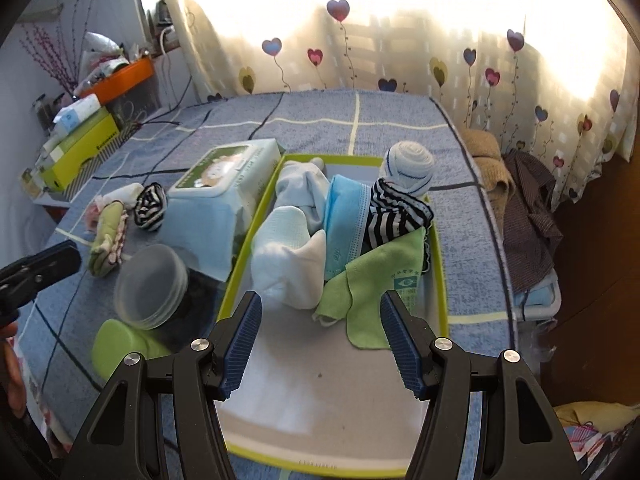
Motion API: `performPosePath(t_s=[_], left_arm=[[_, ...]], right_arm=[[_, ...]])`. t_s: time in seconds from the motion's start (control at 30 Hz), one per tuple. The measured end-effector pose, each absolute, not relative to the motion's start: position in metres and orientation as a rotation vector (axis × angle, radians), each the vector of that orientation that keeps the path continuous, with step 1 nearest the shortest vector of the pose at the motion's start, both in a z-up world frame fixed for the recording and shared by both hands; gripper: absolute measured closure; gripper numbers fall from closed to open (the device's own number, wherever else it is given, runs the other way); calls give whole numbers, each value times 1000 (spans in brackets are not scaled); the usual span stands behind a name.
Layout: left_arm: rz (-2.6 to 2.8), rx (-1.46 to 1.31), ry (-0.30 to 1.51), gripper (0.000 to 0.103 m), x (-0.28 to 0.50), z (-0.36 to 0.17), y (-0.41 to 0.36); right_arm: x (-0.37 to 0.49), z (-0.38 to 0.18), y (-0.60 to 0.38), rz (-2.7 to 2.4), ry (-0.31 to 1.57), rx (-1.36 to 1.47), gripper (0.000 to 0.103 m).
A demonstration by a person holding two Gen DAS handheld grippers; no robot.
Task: Organize soft objects
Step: 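Withdraw both open tools from the tray back toward the remaining items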
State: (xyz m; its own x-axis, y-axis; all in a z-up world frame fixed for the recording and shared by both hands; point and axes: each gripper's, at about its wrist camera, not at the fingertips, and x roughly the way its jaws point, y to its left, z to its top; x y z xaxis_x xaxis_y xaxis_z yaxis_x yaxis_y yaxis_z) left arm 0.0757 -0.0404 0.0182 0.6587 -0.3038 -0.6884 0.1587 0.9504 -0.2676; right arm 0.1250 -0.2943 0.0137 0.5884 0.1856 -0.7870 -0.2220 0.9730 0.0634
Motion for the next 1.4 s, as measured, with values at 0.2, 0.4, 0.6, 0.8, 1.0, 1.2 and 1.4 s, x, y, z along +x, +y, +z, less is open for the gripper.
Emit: performPosePath(t_s=[0.2, 0.4, 0.6, 0.8, 1.0, 1.2, 1.4], left_arm=[[-221, -170, 794, 60, 58, 18, -35], [-195, -151, 745, 60, 40, 22, -27], [-194, -138, 723, 60, 26, 25, -18], [-142, -144, 722, 60, 19, 24, -1], [-123, -156, 728, 60, 12, 19, 18], [-105, -181, 727, 60, 14, 14, 36], [-87, -207, 733, 60, 27, 8, 50]], right_arm=[[94, 35, -292, 253, 852, -52, 41], [74, 46, -281, 276, 822, -65, 41], [60, 50, -264, 315, 803, -78, 41], [55, 54, -250, 367, 789, -95, 41], [57, 56, -232, 422, 781, -117, 41], [60, 61, -215, 481, 766, -130, 41], [71, 67, -202, 500, 756, -140, 41]])
